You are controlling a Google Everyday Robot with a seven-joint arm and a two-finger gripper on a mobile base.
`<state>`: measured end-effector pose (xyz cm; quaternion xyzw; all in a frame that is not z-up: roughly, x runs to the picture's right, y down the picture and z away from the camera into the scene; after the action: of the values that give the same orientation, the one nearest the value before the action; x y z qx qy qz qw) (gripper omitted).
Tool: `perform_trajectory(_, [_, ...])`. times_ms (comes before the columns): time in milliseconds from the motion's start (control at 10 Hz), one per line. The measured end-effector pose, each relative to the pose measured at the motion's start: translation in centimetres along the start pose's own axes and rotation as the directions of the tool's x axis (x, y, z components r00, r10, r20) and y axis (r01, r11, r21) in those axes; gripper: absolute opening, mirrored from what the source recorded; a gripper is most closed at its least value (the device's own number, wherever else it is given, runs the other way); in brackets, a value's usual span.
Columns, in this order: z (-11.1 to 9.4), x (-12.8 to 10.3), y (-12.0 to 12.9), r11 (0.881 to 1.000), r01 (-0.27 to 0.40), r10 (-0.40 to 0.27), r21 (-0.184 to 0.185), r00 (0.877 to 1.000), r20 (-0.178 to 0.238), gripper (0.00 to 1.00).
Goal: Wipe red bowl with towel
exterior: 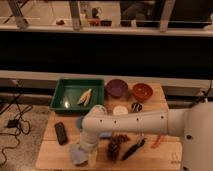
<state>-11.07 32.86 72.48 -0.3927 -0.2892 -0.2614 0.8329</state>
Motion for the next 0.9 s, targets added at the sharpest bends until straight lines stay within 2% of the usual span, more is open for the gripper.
perform_trajectory(100, [0.06, 0.04, 0.01, 1.000, 0.002, -0.002, -0.001, 1.000, -0.001, 0.68])
perform_trajectory(500, [0.19, 0.18, -0.11, 1.000, 0.014, -0.014, 0.002, 1.000, -0.003, 0.26])
perform_trajectory(600, [0.24, 0.19, -0.14, 1.000, 0.017, -0.017, 0.001, 1.000, -0.003, 0.22])
perform_trajectory(900, [0.43, 0.20, -0.25, 1.000, 0.027, -0.027, -0.003, 1.000, -0.008, 0.20])
